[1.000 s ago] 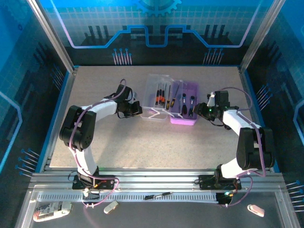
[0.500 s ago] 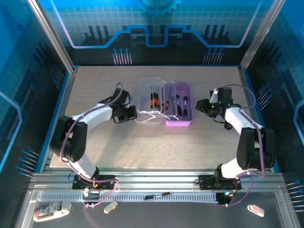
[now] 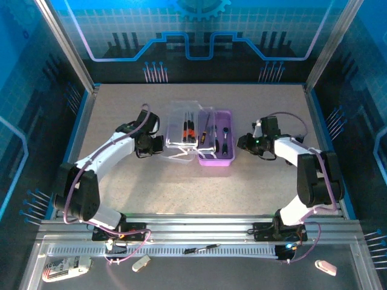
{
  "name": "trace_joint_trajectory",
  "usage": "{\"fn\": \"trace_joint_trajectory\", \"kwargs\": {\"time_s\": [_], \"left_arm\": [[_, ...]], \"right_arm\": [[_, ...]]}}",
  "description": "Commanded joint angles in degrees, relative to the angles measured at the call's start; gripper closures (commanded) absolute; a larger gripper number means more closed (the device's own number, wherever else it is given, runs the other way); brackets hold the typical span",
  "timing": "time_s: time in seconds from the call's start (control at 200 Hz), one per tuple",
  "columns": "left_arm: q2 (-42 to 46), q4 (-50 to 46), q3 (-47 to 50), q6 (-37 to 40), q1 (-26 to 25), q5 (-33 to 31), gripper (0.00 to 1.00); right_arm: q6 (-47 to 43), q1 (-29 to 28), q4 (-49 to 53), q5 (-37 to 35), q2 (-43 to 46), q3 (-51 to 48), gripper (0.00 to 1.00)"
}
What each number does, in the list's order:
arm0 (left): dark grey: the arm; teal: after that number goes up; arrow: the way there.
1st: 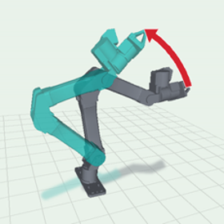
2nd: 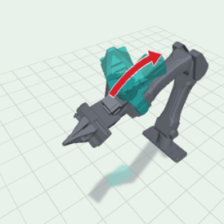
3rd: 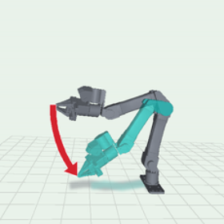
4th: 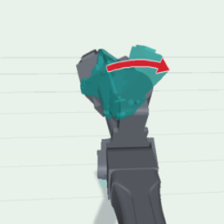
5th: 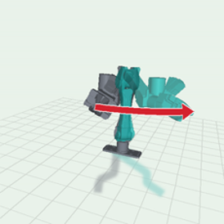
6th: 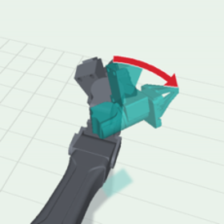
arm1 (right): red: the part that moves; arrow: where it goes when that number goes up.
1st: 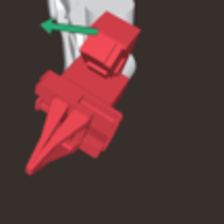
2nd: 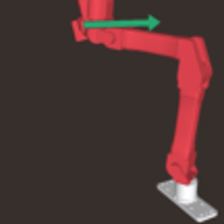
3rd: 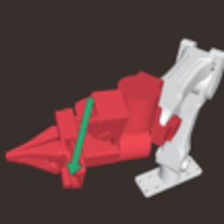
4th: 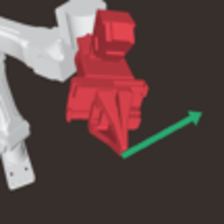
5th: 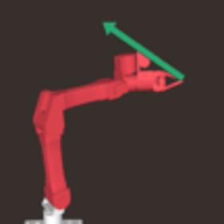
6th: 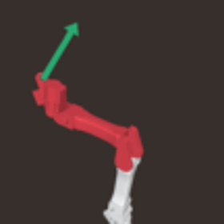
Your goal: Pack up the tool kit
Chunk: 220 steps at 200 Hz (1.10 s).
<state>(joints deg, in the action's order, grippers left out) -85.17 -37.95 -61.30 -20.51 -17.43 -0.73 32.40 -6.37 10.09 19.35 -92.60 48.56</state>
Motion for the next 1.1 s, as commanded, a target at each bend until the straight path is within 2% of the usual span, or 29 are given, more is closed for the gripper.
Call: {"fn": "trace_joint_trajectory", "kwargs": {"time_s": [0.0,0.165,0.48,0.85,0.945,1.096], "left_arm": [[4.0,-4.2,-4.0,2.3,0.4,-3.1,1.0],[5.4,-5.4,-5.3,2.3,0.3,-2.5,1.0],[7.9,-8.3,-9.1,-1.9,-1.4,5.0,1.0],[6.8,-7.1,-11.6,-4.7,-6.0,10.3,0.66],[6.4,-6.9,-12.4,-5.0,-7.1,11.8,0.62],[5.4,-5.4,-13.2,-6.3,-8.8,13.2,0.62]], "right_arm": [[1.7,-2.8,-2.5,-0.8,-2.5,-0.5,0.67],[4.0,-6.8,-4.9,0.2,-4.9,0.1,0.67],[8.4,-12.2,-8.8,-0.5,-7.3,1.2,0.69],[9.4,-14.2,-9.3,-0.4,-7.7,1.5,0.7],[9.3,-14.2,-9.1,-0.3,-7.5,1.5,0.7],[9.4,-14.2,-9.5,-0.3,-6.9,1.0,0.7]]}}
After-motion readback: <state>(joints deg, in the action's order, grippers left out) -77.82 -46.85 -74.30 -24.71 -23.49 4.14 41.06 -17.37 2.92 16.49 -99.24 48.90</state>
